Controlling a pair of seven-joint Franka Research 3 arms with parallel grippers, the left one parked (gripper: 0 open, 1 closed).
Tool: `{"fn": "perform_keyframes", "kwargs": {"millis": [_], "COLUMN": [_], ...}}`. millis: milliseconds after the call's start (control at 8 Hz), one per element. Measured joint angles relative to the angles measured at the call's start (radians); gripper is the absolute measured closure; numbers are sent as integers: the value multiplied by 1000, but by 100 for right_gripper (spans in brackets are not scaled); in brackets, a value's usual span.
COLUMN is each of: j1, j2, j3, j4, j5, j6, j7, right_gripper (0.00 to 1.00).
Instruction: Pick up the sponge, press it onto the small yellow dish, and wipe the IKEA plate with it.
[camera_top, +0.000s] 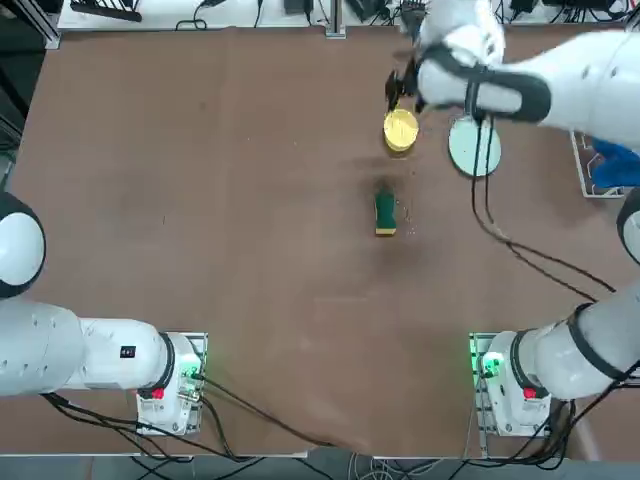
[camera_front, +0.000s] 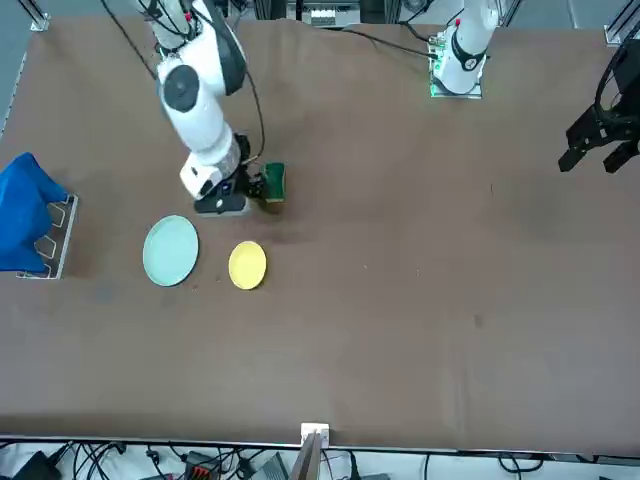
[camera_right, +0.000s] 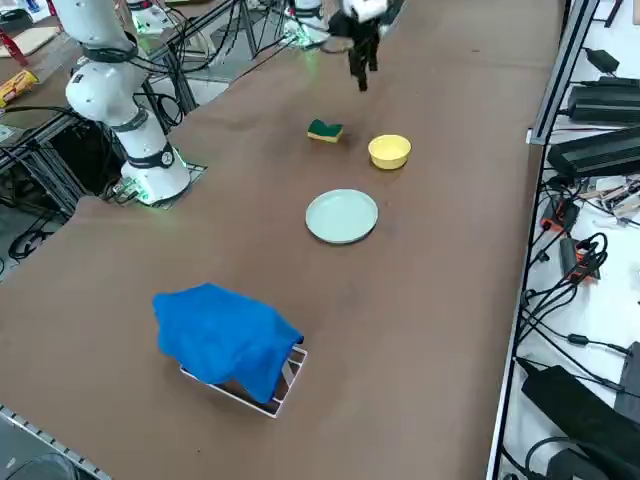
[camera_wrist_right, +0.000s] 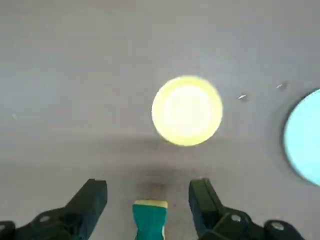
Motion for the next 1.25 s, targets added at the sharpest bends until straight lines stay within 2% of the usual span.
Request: {"fn": "perform_keyframes", "kwargs": {"millis": [625,1125,1250], "j1": [-168,-295,-311], "j2": [22,26,25], "j3": [-3,-8,-25], "j4": [304,464,508], "j5": [1,0,-1], "j6": [-348,-533,-569], "j7": [-58,-88,-88], "right_gripper": [0,0,0]}}
